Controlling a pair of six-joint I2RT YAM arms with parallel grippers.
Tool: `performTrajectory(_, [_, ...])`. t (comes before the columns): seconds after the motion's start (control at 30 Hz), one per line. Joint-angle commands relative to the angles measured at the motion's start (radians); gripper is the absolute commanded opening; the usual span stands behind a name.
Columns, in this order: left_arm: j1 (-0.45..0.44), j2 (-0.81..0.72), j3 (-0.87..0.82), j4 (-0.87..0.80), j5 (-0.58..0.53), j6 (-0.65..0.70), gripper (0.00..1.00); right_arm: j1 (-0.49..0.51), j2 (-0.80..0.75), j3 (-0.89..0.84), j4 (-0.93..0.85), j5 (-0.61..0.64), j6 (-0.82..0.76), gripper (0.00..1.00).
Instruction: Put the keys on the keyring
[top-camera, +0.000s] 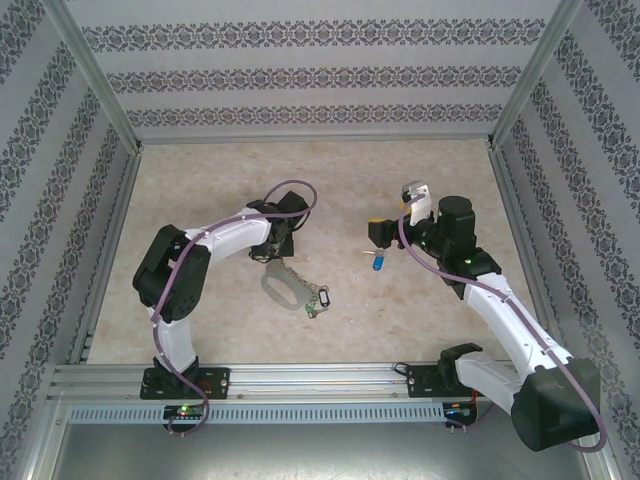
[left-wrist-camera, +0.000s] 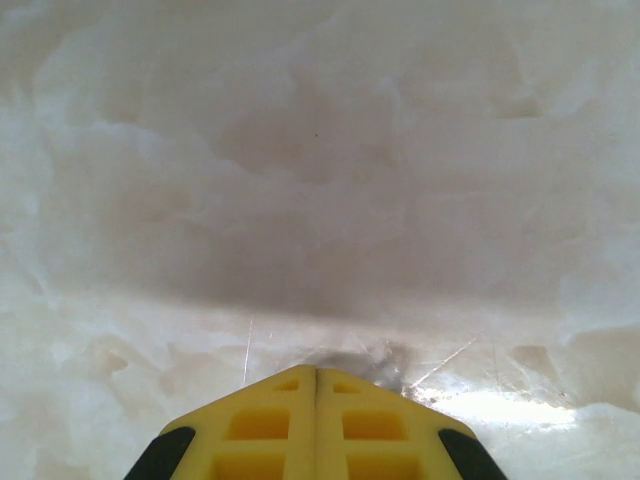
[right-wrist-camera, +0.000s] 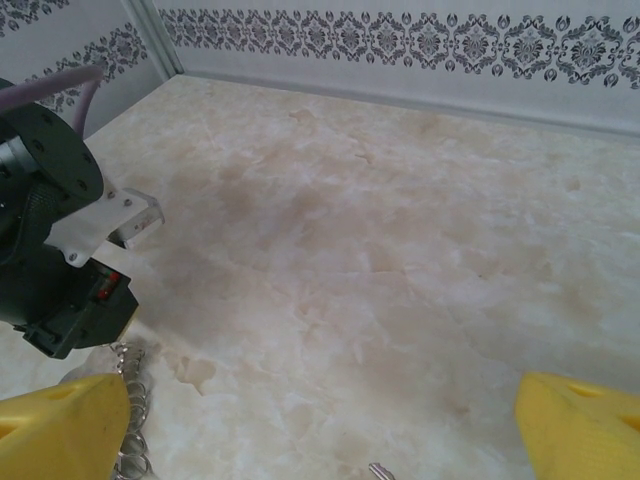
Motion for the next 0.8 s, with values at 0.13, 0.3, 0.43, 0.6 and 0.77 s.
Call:
performTrajectory(0.13, [-0.014, -0.127, 0.000, -0.036, 0.019, 0.133, 0.00, -0.011, -0.031, -0.012, 0.017, -0.013, 0.017, 0.98])
performTrajectory(0.3, [-0.014, -0.242, 0.026, -0.001, 0.123, 0.294, 0.00, -0.008, -0.045, -0.010, 0.012, -0.018, 0.025, 0.98])
performTrajectory(0.43, [-0.013, -0.356, 0.005, 0.094, 0.278, 0.448, 0.00, 0.003, -0.069, -0.006, 0.001, -0.028, 0.025, 0.98])
performTrajectory(0.6, [-0.013, -0.493, -0.073, 0.241, 0.399, 0.590, 0.00, 0.048, -0.107, -0.005, 0.005, -0.066, 0.004, 0.93])
performTrajectory(0.77, [-0.013, -0.619, -0.175, 0.435, 0.591, 0.686, 0.00, 0.132, -0.124, 0.003, 0.043, -0.139, -0.023, 0.84])
